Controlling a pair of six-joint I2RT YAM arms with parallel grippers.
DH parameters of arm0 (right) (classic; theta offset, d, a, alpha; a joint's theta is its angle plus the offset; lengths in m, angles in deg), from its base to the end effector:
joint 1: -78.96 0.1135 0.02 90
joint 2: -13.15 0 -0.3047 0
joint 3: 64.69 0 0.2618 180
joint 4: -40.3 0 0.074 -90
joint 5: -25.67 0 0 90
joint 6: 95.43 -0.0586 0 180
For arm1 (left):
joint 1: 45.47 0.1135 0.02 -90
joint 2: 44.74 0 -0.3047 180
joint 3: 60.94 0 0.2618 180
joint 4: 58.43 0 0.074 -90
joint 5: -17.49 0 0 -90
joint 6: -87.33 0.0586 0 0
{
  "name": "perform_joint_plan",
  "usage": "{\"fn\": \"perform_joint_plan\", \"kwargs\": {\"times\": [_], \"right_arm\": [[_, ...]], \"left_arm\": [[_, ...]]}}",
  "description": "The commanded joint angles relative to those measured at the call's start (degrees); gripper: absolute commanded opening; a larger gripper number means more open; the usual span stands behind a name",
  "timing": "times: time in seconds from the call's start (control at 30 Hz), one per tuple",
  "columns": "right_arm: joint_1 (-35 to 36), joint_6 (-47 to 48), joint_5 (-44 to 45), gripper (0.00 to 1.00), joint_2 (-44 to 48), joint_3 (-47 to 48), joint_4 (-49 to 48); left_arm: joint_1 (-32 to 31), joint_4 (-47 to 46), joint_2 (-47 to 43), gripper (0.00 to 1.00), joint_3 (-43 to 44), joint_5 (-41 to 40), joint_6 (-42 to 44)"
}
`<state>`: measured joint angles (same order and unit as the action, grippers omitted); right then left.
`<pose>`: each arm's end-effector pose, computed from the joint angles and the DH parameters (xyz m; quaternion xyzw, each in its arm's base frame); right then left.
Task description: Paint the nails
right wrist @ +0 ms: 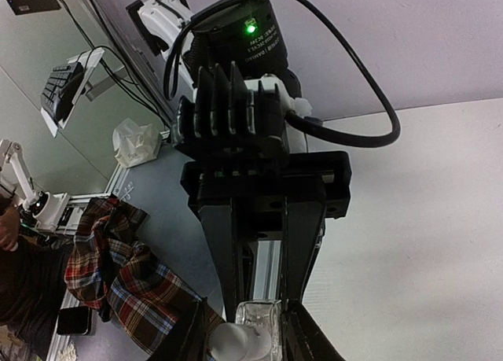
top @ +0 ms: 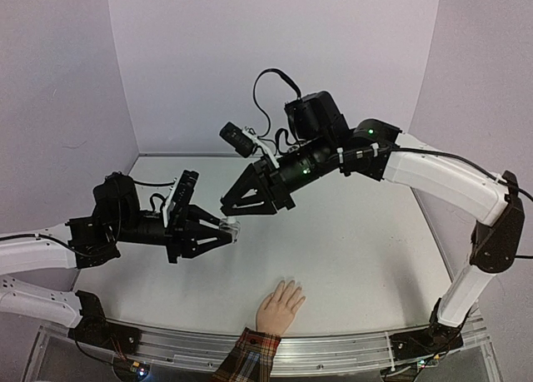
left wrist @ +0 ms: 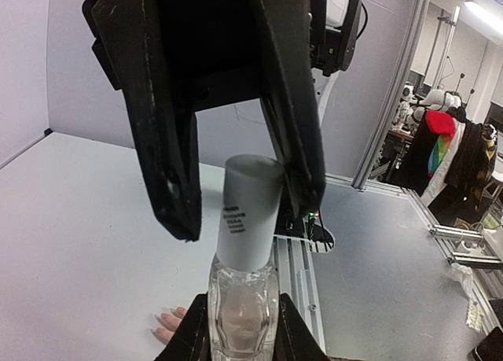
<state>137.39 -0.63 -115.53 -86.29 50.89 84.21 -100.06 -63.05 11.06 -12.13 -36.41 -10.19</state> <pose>0.1807 0.3813 0.4353 -0.5949 0.5405 0.5404 0.2490 0.1050 -0.2073 0.3286 0.4706 0.5433 -0.5311 0.4486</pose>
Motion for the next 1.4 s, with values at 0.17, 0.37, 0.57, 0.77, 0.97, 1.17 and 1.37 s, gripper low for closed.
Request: {"fn": "perform_joint_plan", "kwargs": {"times": [0.17,0.37,0.57,0.77,0.97,1.17,1.37], "right_arm": [[0.8,0.8,-2.7,0.13,0.2,0.8,-1.7],[0.9,-0.5,-2.8,0.1,0.4,-1.8,-4.0],[1.2,-2.0,-1.6,0.14,1.3,-4.9,-7.2],[1.3,-5.8,3.0,0.0,2.5,-9.3,-13.7],[3.2,-18.6,26.5,0.0,2.4,-14.6,-23.4],[9.6,-29.2,52.2,0.0,-4.4,-7.2,-19.0],[10.0,-41.0,57.8,0.0,-10.0,2.1,-6.3]], "left_arm": [[1.4,-5.1,-0.4,0.0,2.4,-1.7,-3.8],[3.2,-7.3,-1.9,0.0,1.4,-4.7,-5.9],[3.7,-7.4,-2.6,0.0,1.4,-8.1,-6.9],[3.8,-9.2,-4.8,0.0,-0.3,-16.1,-8.2],[3.7,-10.0,-6.1,0.0,-1.8,-34.8,-9.2],[3.7,-8.9,1.5,0.0,3.1,-39.7,-3.0],[3.4,-6.2,5.9,0.0,4.5,-39.1,1.0]]}}
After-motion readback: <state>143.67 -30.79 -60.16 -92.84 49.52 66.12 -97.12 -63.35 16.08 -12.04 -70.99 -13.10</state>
